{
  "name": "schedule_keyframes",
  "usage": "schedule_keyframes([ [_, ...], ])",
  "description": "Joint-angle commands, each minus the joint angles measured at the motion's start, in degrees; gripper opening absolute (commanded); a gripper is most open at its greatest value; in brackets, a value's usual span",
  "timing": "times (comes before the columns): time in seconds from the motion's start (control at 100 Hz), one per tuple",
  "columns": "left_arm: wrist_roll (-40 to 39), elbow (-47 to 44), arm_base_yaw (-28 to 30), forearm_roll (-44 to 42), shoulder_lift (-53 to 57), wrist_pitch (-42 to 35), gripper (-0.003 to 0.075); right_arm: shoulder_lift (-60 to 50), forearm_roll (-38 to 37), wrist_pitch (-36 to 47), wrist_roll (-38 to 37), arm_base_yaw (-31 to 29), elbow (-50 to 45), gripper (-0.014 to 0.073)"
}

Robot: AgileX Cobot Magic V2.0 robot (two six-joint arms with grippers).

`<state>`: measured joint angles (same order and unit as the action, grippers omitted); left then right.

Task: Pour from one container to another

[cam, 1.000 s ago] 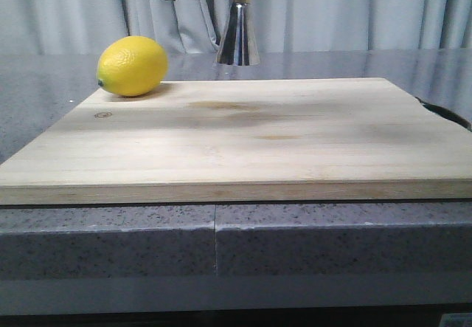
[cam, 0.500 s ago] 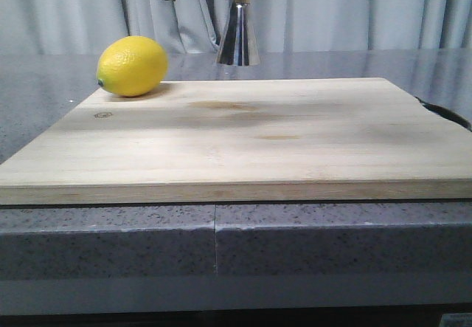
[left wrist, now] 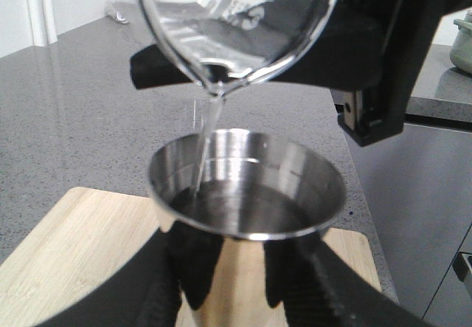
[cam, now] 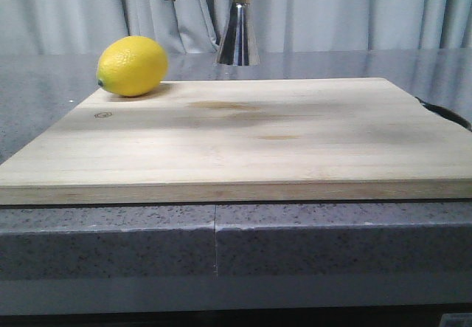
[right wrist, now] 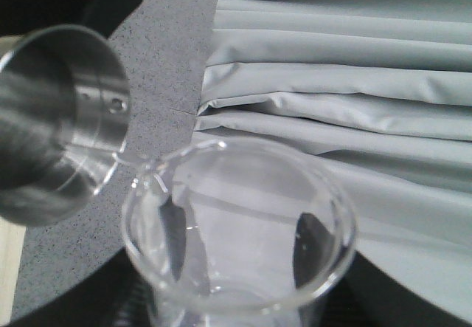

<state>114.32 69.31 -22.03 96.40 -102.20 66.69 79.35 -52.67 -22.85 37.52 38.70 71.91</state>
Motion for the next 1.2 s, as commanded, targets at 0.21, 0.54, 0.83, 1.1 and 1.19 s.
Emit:
schedule_keyframes([
  [0.21,-0.4,1.9,-0.7,4.3,2.9,6.0,0.0185,-1.7,-1.9,2.5,0.2,0.2,2.0,0.0315],
  [0.54,-0.4,1.9,-0.7,4.3,2.9,6.0,0.0185,-1.8,2.5,1.7,-0.3,0.2,2.0,0.0315],
  [0.83,-0.4,1.9,-0.7,4.3,2.9,6.0,0.0185,-3.6,2.1,-3.7,-21.7,-1.9,2.2,0.0315],
  [1.1,-0.4,1.9,-0.7,4.3,2.9,6.0,0.0185,-10.2,2.1,-2.5,-53.2,-13.2,0.5,0.0315],
  [1.19,-0.4,1.9,-0.7,4.3,2.9,6.0,0.0185,-13.3,2.1,1.7,-62.0,-17.6,-2.9,0.0315],
])
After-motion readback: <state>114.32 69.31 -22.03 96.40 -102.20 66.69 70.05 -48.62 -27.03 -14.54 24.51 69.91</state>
